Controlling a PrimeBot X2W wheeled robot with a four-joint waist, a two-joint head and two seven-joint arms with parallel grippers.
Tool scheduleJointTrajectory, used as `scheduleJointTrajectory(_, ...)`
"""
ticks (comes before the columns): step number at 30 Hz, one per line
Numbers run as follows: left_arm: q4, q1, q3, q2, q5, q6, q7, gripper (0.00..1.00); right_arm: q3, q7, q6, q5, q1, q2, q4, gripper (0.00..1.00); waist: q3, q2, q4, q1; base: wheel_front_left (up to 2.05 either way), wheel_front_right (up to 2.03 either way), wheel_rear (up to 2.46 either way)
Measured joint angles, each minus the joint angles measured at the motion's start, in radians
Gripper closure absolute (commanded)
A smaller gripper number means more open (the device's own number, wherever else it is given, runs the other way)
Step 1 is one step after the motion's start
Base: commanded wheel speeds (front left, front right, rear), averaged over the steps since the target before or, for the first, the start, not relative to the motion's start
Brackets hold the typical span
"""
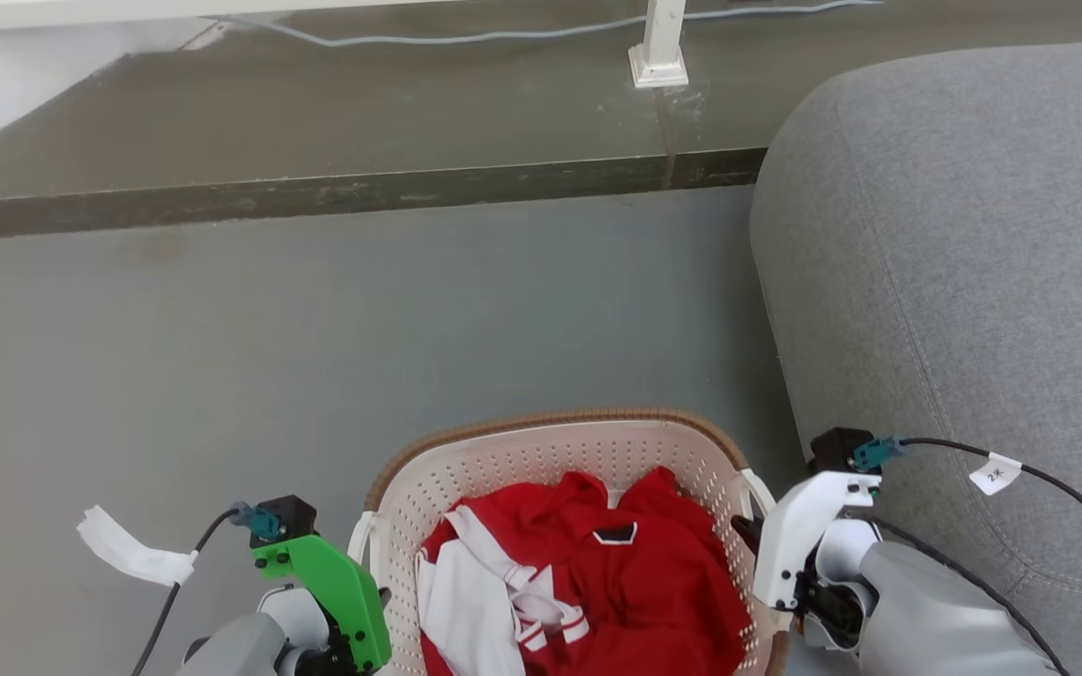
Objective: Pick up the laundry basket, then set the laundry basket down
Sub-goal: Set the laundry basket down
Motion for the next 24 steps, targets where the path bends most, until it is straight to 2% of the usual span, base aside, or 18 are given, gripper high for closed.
scheduleJointTrajectory(24, -0.020, -0.124, -0.019, 0.012, -0.005, 0.000, -0.027, 1.00, 0.010, -0.043, 0.000, 0.002, -0.107, -0.027, -0.027, 1.00, 0.143, 0.0000, 0.006, 0.0000, 0.00, 0.00, 0.00)
